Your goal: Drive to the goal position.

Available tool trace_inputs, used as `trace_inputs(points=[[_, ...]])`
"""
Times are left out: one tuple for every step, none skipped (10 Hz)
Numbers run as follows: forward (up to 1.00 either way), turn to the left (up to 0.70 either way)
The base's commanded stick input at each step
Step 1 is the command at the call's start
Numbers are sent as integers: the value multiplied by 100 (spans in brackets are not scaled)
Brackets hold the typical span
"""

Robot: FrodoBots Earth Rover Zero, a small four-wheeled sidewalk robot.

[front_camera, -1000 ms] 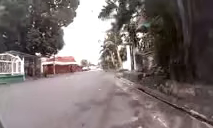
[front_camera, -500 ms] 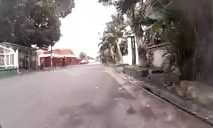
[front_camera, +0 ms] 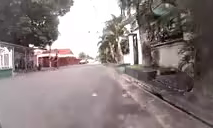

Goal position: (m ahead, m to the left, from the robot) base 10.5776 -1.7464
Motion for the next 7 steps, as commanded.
trace_inputs(points=[[100, 0], [100, 0], [100, 15], [100, 40], [100, 40], [100, 0], [100, 0]])
